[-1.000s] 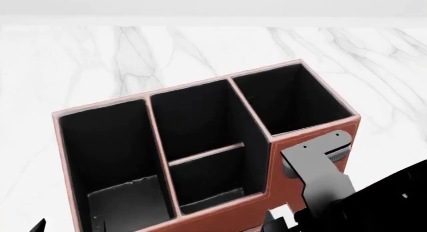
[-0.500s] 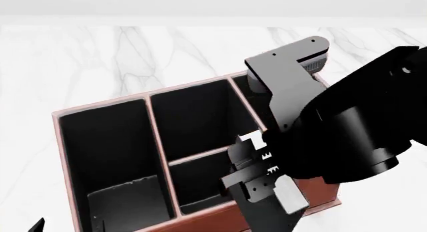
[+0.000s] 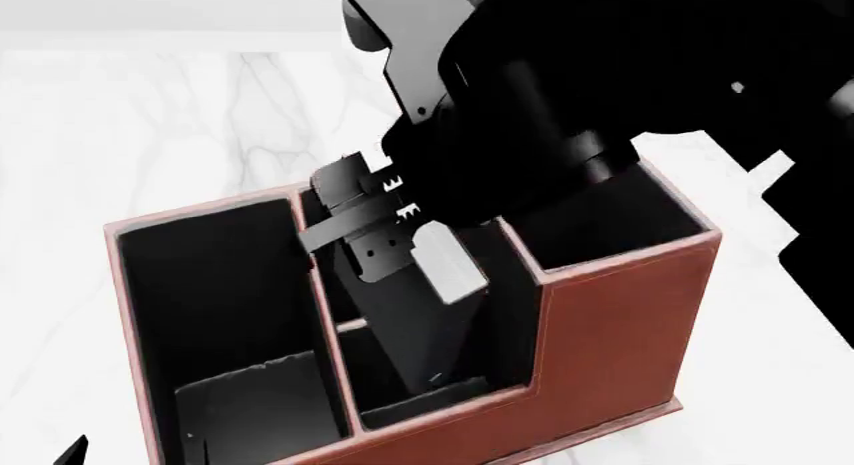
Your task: Pick up the book and place it in the left compartment of the caddy.
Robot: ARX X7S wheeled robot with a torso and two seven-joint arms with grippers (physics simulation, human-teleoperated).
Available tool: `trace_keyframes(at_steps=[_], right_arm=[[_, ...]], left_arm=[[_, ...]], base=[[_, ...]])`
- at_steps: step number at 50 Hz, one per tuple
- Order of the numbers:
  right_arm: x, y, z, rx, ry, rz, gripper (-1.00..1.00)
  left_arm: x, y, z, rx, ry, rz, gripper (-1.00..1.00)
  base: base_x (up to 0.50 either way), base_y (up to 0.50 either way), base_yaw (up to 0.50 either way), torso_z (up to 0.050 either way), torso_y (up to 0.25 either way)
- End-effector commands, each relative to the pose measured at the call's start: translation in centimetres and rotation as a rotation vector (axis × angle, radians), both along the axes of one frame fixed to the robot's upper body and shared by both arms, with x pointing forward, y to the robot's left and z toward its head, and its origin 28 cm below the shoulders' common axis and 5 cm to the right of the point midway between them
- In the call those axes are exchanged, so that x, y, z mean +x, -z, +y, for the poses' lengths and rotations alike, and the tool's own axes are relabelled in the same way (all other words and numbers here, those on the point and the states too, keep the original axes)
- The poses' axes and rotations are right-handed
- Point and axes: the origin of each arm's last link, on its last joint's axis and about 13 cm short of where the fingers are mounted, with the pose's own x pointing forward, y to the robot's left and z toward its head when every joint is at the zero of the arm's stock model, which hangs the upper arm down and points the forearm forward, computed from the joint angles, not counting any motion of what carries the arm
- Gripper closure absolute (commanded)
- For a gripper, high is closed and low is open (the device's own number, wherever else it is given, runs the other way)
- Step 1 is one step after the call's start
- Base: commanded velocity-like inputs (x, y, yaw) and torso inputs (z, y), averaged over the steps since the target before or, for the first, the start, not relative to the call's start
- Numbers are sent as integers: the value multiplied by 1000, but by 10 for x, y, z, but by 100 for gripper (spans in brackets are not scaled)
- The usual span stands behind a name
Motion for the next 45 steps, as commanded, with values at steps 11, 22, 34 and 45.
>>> trace_keyframes(at_steps=[11, 22, 34, 45], right_arm=[[17, -18, 62, 96, -191, -65, 100], [32, -1, 72, 104, -212, -44, 100], [42, 37, 80, 117, -214, -67, 100], [44, 59, 87, 128, -218, -86, 100]], left_arm=[[1, -3, -1, -8, 1, -12, -100], [1, -4, 0, -13, 1, -15, -100], [1, -4, 0, -13, 5, -16, -100], [1, -4, -1, -10, 11, -17, -100]], base=[[0, 0, 0, 0, 1], [0, 0, 0, 0, 1], [0, 0, 0, 0, 1], [0, 0, 0, 0, 1]])
